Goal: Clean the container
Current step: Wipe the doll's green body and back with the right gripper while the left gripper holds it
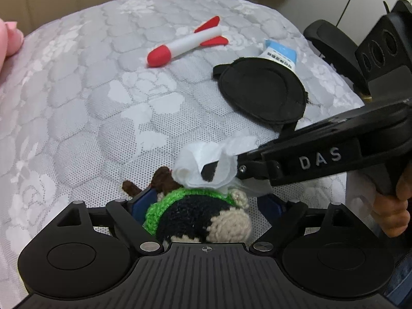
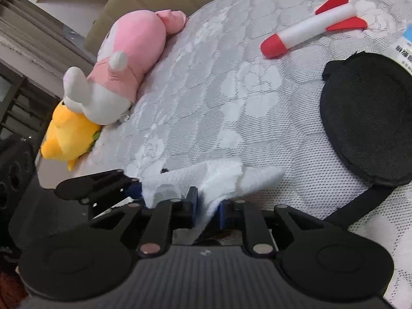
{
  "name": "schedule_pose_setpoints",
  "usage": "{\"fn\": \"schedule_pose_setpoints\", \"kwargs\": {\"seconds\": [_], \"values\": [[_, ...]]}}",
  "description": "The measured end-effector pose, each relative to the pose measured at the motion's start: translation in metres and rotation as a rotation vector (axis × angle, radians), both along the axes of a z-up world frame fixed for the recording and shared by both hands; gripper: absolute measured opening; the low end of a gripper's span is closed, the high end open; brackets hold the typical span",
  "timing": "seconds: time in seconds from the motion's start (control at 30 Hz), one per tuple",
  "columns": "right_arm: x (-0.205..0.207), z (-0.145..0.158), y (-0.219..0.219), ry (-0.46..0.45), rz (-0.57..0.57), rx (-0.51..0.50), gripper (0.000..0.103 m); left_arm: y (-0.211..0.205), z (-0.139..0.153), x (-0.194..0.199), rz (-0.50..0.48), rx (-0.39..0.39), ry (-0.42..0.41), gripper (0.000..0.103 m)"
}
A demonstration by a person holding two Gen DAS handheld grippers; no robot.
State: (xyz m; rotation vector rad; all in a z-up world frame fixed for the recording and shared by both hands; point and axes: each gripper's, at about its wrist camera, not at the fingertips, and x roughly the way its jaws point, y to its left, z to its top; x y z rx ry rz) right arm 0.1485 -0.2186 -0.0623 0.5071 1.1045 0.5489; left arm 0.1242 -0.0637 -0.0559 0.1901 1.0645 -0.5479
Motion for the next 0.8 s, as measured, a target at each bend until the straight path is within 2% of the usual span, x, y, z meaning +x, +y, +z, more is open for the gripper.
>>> {"fn": "schedule_pose_setpoints", "kwargs": {"seconds": [0.13,0.33,0.43,0.67,0.8], "values": [[0.002,-0.002,0.002,-0.016,-0.011,-0.126,0.014,-0.001,-0.001,-0.001,0.001,-0.027,0.024,0.092],[0.003,-0.003,0.008,-0.069,0.009,-0.362,0.015,-0.001,-0.002,-0.001,0.005,-0.019,0.029,0.093],[0.005,-0.005,0.004,-0.074,0.004,-0.412,0.017,-0.001,-0.002,-0.001,0.007,-0.015,0.029,0.093],[0.009,0.016,-0.035,-0.090,-0.129,-0.215,0.017,-0.001,-0.005,0.006,0.049,-0.026,0.033,0.094],[0.012,0.027,-0.057,-0.099,-0.204,-0.102,0.011,-0.007,-0.007,0.016,0.097,-0.034,0.006,0.094]]}}
